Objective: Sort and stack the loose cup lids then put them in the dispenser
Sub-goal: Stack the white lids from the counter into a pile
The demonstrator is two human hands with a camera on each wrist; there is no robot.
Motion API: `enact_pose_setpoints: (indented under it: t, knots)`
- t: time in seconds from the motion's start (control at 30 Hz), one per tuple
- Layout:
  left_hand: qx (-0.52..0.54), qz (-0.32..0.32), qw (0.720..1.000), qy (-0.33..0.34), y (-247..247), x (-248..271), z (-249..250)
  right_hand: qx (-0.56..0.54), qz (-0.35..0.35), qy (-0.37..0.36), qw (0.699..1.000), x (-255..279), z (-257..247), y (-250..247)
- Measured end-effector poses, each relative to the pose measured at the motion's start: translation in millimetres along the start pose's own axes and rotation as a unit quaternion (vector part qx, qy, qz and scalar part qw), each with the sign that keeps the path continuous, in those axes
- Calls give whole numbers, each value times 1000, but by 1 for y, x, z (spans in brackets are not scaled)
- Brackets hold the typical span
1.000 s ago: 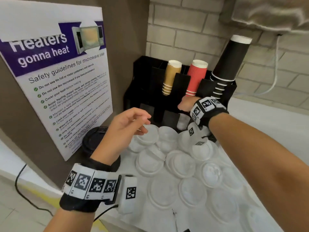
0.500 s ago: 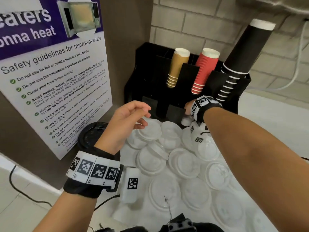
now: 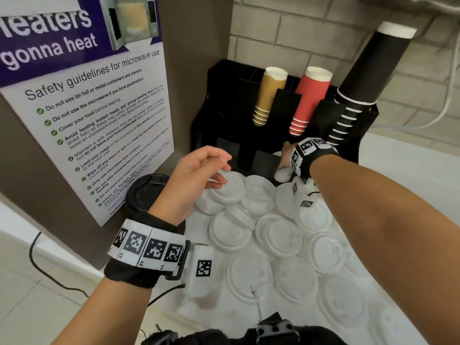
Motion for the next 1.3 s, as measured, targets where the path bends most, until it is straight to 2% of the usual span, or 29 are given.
enact_pose_setpoints:
  t: [0.23, 0.33, 0.4, 0.47, 0.5, 0.53, 0.6, 0.63, 0.67, 0.73, 0.83, 0.93, 1.07, 1.3]
  knots:
    - [10, -14, 1000, -1, 3, 7, -3, -50, 62, -20, 997, 24, 5, -31]
    - [21, 4, 1000, -9, 8, 5, -1, -91, 122, -11, 988, 44, 5, -56]
    - [24, 29, 999, -11, 11, 3, 0, -165, 198, -8, 966, 65, 6, -74]
    - [37, 59, 997, -17, 15, 1, 0, -293, 260, -67, 918, 93, 3, -87]
    - [53, 74, 996, -25, 18, 0, 1, -358, 252, -111, 892, 106, -2, -90]
    - [79, 89, 992, -36, 22, -1, 3, -422, 201, -160, 869, 120, -9, -89]
    - [175, 103, 977, -69, 28, 0, 6, -510, 14, -234, 828, 146, -25, -77]
    - [230, 88, 965, -94, 30, 1, 6, -511, -74, -256, 817, 156, -32, -68]
    - [283, 53, 950, -117, 32, 2, 5, -486, -133, -270, 820, 166, -38, -59]
    - [371, -21, 915, -155, 35, 10, 4, -426, -170, -283, 842, 180, -46, -44]
    - [425, -43, 886, -181, 34, 20, 2, -369, -97, -289, 878, 193, -52, -37]
    - [437, -35, 883, -167, 30, 23, 0, -270, -10, -337, 902, 201, -54, -37]
    - [465, -37, 869, -167, 29, 26, 2, -248, 21, -372, 895, 212, -52, -34]
    - [439, 8, 880, -181, 34, 29, 6, -206, 77, -363, 905, 217, -54, -27]
Point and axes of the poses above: each hand's wrist, its own x-axis away from the middle knuckle, its own y-axis out of the palm, z = x × y, the point moved 2 cm from there along -x, towards the middle knuckle, and after that the axes turned 7 degrees about y, right-handed, at the moved point
